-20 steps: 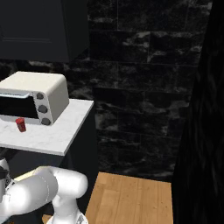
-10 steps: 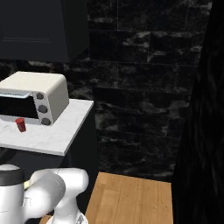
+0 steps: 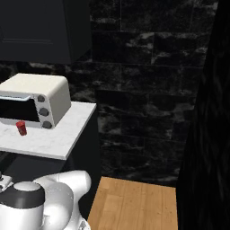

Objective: Pick the rolling pin from the drawer and place it on the counter.

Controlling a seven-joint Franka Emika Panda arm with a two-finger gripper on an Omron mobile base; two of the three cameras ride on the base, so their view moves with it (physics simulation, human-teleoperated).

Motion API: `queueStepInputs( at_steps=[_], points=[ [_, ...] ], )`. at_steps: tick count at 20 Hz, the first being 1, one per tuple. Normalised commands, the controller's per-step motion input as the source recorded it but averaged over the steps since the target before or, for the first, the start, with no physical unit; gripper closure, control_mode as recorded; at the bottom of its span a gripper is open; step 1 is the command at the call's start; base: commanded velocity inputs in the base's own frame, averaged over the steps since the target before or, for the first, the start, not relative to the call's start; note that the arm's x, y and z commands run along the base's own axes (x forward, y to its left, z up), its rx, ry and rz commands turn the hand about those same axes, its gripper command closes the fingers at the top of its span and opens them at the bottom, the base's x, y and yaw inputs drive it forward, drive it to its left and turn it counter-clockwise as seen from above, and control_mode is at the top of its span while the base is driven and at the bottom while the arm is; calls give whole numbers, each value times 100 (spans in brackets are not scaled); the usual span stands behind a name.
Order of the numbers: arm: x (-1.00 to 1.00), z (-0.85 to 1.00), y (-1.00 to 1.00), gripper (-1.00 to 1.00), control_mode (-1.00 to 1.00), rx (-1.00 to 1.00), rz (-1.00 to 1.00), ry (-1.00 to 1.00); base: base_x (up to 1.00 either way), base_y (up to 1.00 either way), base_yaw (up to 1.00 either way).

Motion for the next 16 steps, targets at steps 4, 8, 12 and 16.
queueStepInputs(
  at_steps=[4,8,12,16],
  points=[
    [50,0,0,-100,-100,0,-22,-9,0,0,0],
    [49,0,9,-100,-100,0,-19,-3,0,0,0],
    [52,0,31,-100,-100,0,-12,0,0,0,0],
    [54,-2,42,-100,-100,0,-7,0,0,0,0]
  ],
)
